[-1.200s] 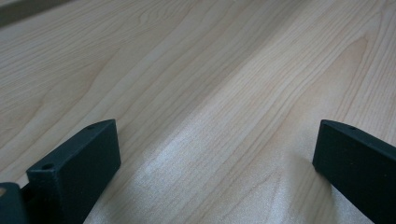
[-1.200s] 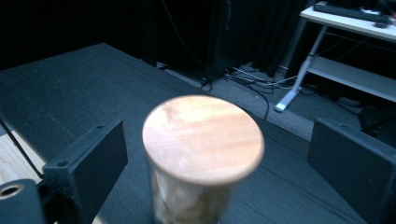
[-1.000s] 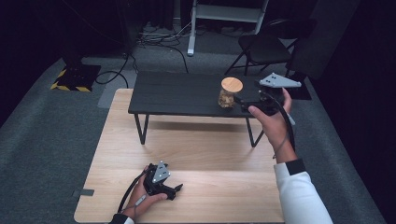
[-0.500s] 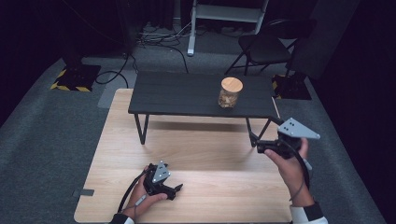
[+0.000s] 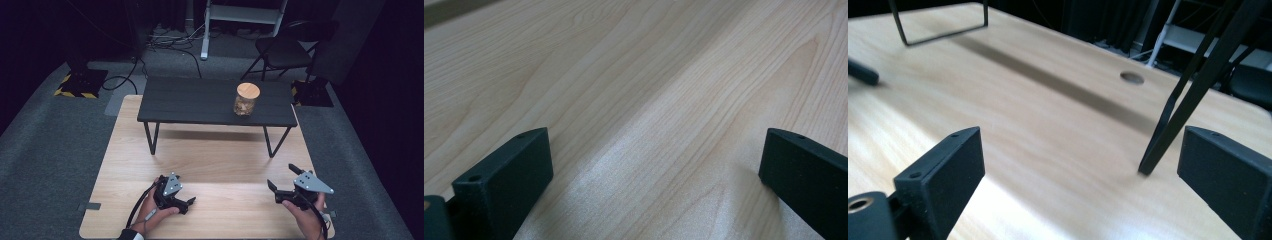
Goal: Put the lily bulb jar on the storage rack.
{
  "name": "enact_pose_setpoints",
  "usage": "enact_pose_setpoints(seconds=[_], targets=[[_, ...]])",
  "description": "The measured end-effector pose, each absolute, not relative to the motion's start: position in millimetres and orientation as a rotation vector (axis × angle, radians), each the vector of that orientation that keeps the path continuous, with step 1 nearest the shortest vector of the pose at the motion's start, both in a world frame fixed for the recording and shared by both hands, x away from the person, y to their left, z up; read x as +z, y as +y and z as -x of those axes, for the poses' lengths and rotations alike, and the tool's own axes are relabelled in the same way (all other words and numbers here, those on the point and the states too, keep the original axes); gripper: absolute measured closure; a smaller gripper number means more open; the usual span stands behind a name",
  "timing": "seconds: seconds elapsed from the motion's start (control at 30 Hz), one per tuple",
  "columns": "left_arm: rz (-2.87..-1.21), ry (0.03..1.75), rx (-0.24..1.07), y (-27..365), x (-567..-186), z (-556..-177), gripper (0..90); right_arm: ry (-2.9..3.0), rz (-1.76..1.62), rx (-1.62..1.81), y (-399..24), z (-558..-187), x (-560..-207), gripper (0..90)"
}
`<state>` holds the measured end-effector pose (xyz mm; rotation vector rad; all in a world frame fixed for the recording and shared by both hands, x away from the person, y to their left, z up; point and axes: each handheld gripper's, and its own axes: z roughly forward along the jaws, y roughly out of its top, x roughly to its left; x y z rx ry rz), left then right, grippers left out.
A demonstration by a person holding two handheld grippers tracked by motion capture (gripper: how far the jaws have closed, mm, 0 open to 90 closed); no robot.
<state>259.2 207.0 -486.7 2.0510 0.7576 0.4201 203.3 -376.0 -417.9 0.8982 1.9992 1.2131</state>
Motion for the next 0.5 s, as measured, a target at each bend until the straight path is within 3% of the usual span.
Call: enact_pose_setpoints(seconds=[0.5], targets=[[-2.05, 0.758, 0.42, 207, -487, -259, 0.7, 2.102, -0.998, 1.088, -378, -193, -466, 4.4]])
